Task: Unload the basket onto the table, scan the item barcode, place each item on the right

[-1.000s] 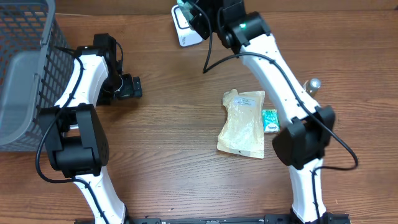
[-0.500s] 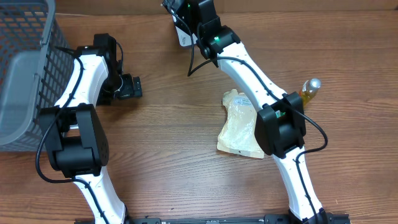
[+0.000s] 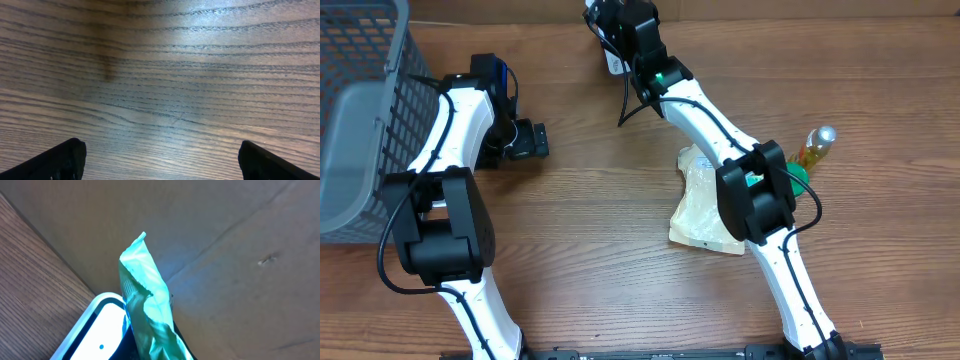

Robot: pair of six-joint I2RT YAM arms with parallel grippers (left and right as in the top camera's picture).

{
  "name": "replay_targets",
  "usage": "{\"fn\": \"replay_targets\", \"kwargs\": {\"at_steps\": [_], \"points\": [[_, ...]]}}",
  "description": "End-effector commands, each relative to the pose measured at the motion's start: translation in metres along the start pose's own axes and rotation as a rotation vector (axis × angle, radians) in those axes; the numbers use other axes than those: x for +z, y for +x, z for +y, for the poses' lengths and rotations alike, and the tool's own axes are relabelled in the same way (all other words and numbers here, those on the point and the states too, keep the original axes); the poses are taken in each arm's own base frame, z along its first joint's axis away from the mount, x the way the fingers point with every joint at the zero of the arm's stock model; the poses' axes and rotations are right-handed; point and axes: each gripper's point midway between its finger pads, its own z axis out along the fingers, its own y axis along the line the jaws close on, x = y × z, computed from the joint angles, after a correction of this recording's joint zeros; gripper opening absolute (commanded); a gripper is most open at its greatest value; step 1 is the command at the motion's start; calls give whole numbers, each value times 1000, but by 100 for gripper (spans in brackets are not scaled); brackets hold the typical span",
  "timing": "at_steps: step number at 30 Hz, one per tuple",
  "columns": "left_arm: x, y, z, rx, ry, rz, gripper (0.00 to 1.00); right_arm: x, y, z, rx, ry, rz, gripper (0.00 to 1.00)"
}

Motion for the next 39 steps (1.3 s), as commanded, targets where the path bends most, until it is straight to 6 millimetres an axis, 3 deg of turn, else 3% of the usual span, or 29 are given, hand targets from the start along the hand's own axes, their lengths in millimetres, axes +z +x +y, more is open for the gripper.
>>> {"fn": "replay_targets", "kwargs": {"at_steps": [1,14,24,31,39], "points": [[-7,-5,2,-17,-7,-21,100,4,6,1,-3,13,7,4],[-7,-5,2,-17,-7,-21,100,-5,5,49,-39,-105,51,4],[-7,-5,2,-17,-7,-21,100,-11,17,75,-57,-220,96,4],[-7,-5,2,-17,-7,-21,100,-10,20,72,-55,-219,101,4],[-7,-5,2,-17,-7,-21,99,-2,24,46,-33,-168,82,4]]}}
